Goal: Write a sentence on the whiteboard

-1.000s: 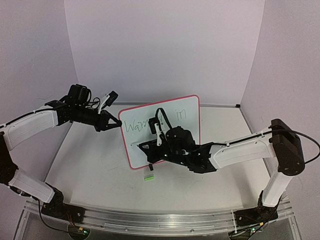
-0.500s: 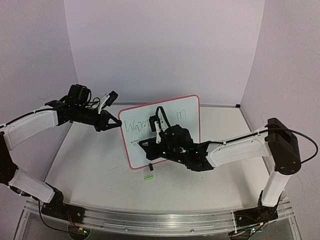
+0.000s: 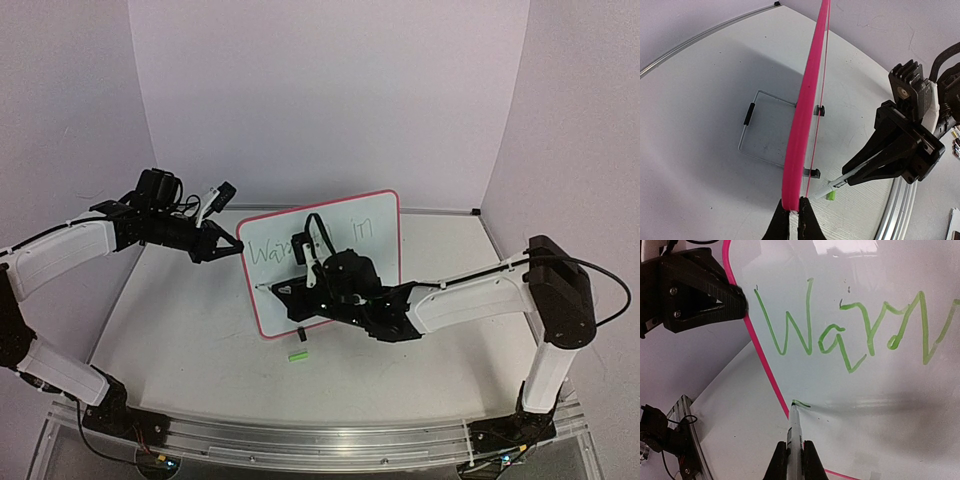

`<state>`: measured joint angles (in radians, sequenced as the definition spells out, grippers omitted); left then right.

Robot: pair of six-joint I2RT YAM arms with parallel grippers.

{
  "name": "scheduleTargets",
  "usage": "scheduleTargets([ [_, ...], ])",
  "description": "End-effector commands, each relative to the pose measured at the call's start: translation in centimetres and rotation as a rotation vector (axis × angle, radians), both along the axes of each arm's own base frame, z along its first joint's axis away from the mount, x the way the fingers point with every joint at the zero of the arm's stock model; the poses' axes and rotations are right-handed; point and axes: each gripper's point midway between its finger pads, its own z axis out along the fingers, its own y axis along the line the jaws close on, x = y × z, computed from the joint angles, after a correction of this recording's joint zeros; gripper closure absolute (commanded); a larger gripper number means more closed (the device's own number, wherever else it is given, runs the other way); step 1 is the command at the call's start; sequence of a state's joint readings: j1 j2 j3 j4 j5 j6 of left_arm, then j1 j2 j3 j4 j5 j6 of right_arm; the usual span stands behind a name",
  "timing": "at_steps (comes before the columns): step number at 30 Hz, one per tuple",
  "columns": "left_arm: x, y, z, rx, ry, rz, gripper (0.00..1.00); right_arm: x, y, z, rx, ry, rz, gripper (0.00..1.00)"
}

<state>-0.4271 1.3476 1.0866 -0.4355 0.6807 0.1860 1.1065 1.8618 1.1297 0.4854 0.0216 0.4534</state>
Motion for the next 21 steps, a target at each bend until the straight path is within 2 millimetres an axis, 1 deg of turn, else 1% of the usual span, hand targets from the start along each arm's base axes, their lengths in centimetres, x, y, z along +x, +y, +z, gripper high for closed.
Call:
scheduleTargets([
  [1, -1.1, -0.2, -2.3, 0.066, 0.057, -0.025, 1.00, 0.6, -0.7, -2.0, -0.027, 0.028, -0.031, 1.00],
  [3, -1.1, -0.2, -2.3, 0.066, 0.057, -0.025, 1.00, 0.4, -0.9, -2.7, -0.036, 0.041, -0.032, 1.00],
  [6, -1.0, -0.2, -2.4, 0.067, 0.059, -0.024, 1.00, 0.3, -1.1, -3.1, -0.043, 0.050, -0.035, 1.00],
  [9, -1.1, -0.3, -2.4, 0.067, 0.060, -0.025, 1.00, 0.5, -1.3, -3.0, -0.047, 0.045, -0.046, 1.00],
  [13, -1.1, -0.3, -2.3, 0.067, 0.059, -0.027, 1.00, 0.8, -1.6, -1.6, -0.026, 0.027, -0.069, 1.00],
  [21, -1.1, -0.3, -2.3, 0.068, 0.058, -0.027, 1.00, 1.2, -1.4, 1.6, 0.036, -0.009, -0.084, 1.00],
])
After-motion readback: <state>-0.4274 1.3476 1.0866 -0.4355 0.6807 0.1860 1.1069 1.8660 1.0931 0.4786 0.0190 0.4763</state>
